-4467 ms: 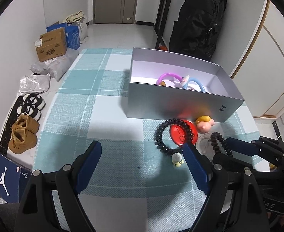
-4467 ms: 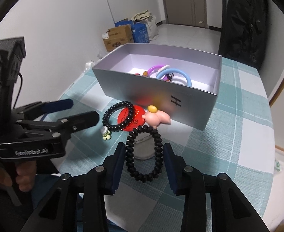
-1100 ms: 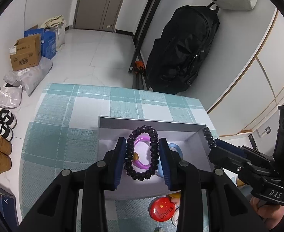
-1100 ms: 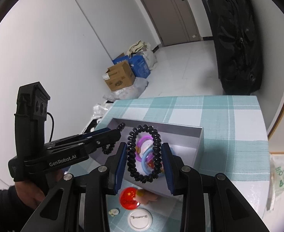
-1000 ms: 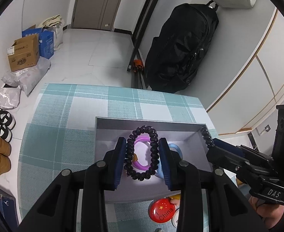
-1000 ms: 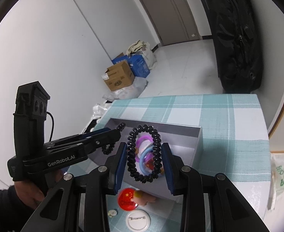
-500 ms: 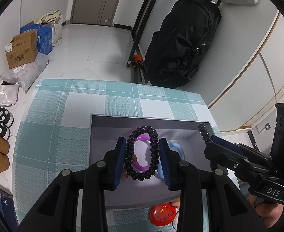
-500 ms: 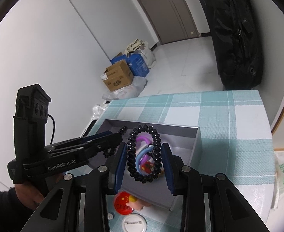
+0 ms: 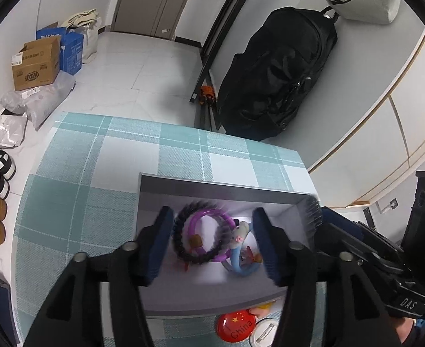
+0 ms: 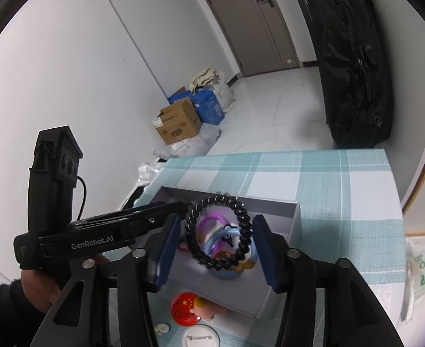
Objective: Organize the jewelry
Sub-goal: 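Carry both black bracelets over the box and open both tools to drop them, then lift both open tools out of the box toward the remaining items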
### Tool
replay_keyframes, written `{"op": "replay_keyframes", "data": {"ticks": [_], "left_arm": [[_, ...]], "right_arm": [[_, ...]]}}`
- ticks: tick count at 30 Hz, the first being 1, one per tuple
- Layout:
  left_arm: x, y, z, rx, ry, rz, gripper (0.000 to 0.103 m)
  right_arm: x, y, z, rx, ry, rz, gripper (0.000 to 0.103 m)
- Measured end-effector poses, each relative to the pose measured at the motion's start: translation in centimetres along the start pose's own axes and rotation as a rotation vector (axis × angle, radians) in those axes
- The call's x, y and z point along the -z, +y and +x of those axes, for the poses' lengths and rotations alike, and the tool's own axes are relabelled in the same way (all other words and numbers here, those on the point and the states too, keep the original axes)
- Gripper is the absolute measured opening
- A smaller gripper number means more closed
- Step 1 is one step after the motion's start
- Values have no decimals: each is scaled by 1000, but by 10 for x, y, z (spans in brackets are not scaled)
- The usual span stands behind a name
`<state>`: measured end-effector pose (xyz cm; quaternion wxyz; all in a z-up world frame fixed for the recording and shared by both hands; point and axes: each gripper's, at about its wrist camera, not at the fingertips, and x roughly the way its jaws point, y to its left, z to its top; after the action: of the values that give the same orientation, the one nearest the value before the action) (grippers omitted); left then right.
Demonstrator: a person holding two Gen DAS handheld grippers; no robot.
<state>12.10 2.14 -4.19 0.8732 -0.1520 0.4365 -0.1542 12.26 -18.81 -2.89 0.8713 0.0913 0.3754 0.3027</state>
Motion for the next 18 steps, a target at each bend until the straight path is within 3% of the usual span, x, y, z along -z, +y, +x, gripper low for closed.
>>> {"op": "replay_keyframes", "data": {"ticks": [3, 13, 18], "left_arm": [[2, -6, -4, -15, -12, 32, 65], [7, -8, -21, -42, -46, 44, 69], [14, -15, -29, -93, -82, 93, 69]], "right_arm": [[0, 1, -5, 9, -23, -8, 68], [3, -2, -20, 38, -53, 17, 80], [9, 5, -25, 56, -61, -8, 85]]}}
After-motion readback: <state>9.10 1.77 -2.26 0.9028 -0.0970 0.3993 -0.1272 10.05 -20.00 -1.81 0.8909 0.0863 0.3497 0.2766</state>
